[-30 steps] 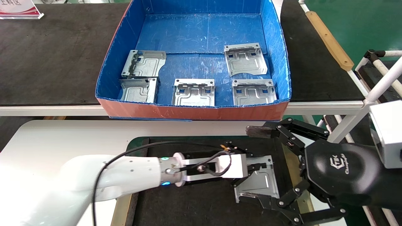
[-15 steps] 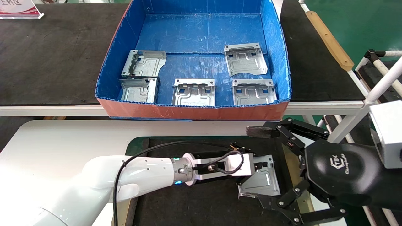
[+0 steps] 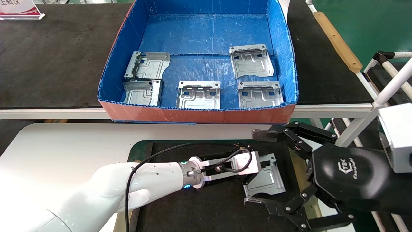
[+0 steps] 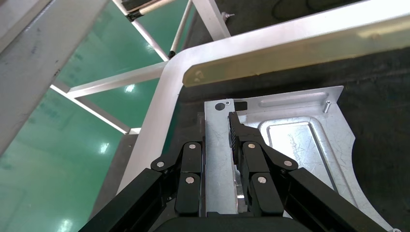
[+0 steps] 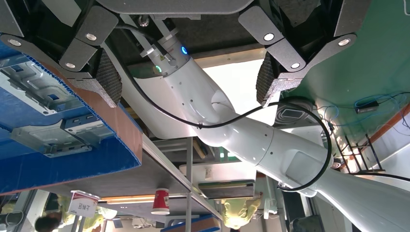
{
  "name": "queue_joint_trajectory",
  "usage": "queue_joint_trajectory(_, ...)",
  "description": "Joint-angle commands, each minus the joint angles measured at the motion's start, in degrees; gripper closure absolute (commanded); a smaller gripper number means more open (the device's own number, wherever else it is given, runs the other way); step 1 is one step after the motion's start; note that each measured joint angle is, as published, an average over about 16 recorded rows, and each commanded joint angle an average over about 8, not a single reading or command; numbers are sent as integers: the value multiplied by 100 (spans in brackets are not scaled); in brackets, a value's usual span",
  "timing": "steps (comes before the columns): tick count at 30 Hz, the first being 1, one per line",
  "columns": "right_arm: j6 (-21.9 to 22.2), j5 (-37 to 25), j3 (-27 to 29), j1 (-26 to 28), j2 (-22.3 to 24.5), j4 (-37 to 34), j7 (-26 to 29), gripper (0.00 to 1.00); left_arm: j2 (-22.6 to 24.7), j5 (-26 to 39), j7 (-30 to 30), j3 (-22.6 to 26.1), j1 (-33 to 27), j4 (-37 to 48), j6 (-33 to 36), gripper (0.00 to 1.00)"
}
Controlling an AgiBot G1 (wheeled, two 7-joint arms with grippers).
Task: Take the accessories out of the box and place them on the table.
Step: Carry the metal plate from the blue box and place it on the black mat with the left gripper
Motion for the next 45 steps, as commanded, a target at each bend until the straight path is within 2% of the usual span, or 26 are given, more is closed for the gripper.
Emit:
queue_joint_trajectory(1, 0, 0, 0, 0, 0, 0, 0, 0, 2, -172, -29, 149, -19, -25, -118, 100)
queue_joint_trajectory(17, 0, 0, 0, 0, 0, 0, 0, 0, -7, -1055, 333, 965, -186, -200, -415, 100)
queue_joint_trajectory(40, 0, 1, -1, 0, 0, 0, -1, 0, -19, -1911, 741, 1476, -251, -217, -625, 100)
queue_joint_trajectory(41, 0, 1, -1, 0, 0, 0, -1, 0, -19, -1941, 742, 1489, -249, -222, -633, 97)
queue_joint_trajectory(45, 1, 1, -1, 0, 1, -1, -1, 0, -19, -2050, 716, 1556, -234, -240, -635, 47)
